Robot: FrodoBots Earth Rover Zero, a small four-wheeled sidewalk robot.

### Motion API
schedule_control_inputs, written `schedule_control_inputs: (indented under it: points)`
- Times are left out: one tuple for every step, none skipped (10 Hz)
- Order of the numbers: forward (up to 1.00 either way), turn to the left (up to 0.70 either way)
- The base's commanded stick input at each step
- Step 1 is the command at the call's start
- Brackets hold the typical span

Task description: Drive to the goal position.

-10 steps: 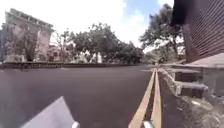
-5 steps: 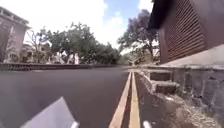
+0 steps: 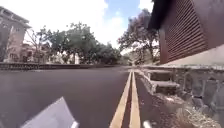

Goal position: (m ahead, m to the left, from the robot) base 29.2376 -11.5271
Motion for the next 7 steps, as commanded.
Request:
schedule_control_inputs:
  points:
    - [0.45,0.0]
    - [0.45,0.0]
    - [0.45,0.0]
    - [0.45,0.0]
    - [0.45,0.0]
    - [0.45,0.0]
    - [0.45,0.0]
